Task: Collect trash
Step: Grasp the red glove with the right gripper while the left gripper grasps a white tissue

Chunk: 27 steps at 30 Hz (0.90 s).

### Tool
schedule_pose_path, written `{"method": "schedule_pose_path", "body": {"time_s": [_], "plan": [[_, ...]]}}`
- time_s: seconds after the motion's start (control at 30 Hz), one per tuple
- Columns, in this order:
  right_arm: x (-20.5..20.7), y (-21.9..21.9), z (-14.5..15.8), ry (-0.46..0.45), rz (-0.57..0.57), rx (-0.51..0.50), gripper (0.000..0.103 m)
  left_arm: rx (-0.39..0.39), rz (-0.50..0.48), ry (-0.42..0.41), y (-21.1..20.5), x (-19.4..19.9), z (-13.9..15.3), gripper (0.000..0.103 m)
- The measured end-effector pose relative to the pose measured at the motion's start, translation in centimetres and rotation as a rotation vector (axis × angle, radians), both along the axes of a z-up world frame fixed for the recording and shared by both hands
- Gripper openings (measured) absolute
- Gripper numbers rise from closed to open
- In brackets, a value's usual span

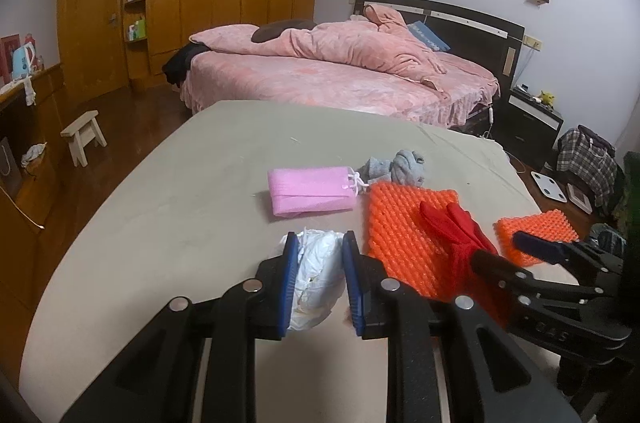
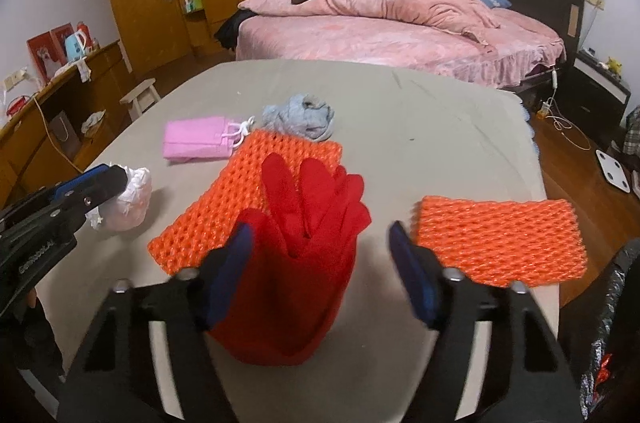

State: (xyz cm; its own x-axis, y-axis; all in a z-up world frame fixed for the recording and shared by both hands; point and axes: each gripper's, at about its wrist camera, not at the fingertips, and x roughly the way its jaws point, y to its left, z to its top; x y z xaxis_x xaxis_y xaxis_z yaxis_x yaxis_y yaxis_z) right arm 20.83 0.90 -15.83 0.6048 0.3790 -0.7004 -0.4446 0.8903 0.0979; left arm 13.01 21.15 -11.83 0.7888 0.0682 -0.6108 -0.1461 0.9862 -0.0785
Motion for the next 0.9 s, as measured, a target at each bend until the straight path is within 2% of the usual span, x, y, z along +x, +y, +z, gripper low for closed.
{"method": "schedule_pose_path", "body": {"time_s": [0.07,0.13,0.23,0.43,0.9], "plan": [[0.0,0.2,-0.2,0.012,0.017,0.001,0.045,-0.001,-0.003,0.002,-0.3,-0.2,0.0,0.022],[-0.1,0.4,-0.3,0.025,0.042,0.004,0.023,0.000,-0.004,0.003,-0.4,-0.3,0.0,0.022],[-0.2,0.7,-0.3,0.035,0.067,0.002,0.013,-0.001,-0.003,0.004,-0.5,-0.4,0.2,0.023],[-1.0,-0.2,0.9,0.007,0.073,0.038,0.011,-0.001,0.003,-0.013,-0.9,-0.9,1.0,0.022],[-2.7,-3.4,6.2,-0.093,0.048,0.107,0.011,0.008,-0.032,-0.080,-3.7,-1.7,4.2,0.022]]}}
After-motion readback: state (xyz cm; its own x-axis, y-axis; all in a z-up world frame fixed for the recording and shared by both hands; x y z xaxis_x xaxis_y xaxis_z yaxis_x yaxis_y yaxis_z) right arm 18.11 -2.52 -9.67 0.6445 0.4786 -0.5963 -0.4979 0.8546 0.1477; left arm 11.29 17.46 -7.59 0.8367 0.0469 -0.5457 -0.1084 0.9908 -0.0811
